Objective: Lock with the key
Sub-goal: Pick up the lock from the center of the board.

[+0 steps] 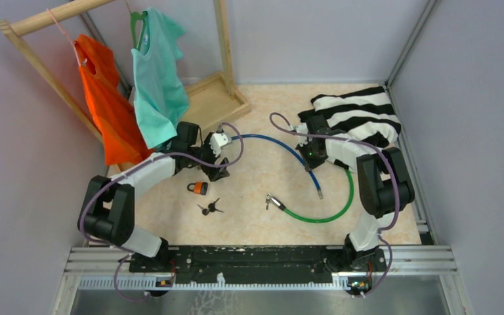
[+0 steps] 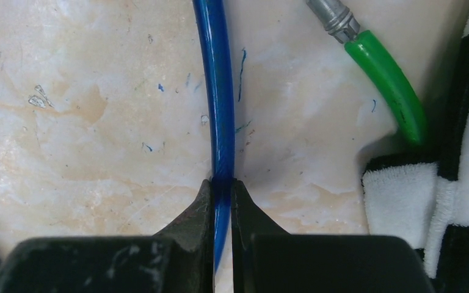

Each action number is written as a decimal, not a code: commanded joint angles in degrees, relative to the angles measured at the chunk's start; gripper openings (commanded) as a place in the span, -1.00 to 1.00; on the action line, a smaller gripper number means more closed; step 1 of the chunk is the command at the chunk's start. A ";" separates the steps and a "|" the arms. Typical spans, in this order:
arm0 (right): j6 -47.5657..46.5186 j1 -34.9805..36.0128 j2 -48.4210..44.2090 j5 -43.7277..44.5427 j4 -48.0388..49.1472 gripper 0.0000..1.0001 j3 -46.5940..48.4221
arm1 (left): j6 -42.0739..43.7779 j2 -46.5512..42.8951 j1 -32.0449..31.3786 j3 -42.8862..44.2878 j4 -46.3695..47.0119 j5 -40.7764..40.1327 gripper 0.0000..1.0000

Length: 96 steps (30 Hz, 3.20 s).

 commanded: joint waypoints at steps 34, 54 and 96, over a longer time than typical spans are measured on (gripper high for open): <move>-6.46 -10.15 -10.91 -0.65 -8.26 -1.00 2.84 | 4.09 14.85 -1.67 6.81 -1.66 -19.02 -0.17; -16.99 0.98 -5.96 -24.82 -8.90 0.34 15.08 | -7.08 14.42 -1.66 33.99 -44.31 12.81 -1.00; -17.42 15.70 -11.48 -45.70 11.73 -1.00 3.84 | -2.88 19.77 1.59 46.20 -56.07 37.01 -0.28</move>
